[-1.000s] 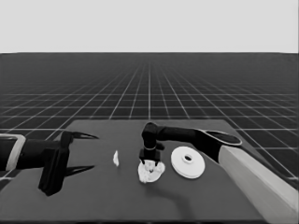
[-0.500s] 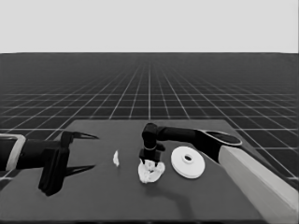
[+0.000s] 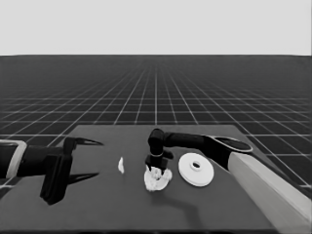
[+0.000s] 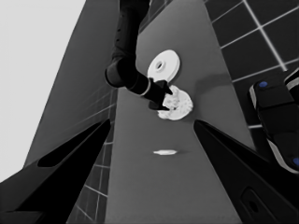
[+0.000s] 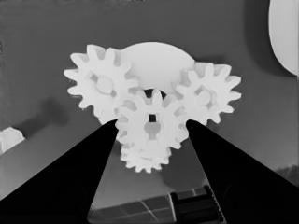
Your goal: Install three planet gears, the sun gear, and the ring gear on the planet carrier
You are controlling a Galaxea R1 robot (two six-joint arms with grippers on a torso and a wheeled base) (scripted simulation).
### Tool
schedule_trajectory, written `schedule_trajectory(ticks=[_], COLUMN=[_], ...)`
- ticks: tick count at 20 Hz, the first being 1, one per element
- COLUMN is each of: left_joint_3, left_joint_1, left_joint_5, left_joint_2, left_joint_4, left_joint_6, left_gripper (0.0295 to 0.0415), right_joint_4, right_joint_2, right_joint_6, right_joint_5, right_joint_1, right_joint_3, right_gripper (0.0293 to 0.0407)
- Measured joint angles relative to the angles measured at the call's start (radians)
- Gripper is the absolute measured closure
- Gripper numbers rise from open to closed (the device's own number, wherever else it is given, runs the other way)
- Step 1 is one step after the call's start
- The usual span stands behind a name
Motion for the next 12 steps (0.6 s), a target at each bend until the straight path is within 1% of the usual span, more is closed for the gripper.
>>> schedule_trajectory(ticks=[12], left_joint_3=[0.0], left_joint_1=[0.0], left_joint_5=[0.0], left_joint_2=[0.0], left_joint_4=[0.0], left_joint_6=[0.0], left_gripper=[0.0326], right_joint_4=[0.0], right_joint_2=[0.0], right_joint_6=[0.126], right_joint_5=[0.0], right_joint_1=[0.0], right_joint_3=[0.0], right_gripper=[0.039])
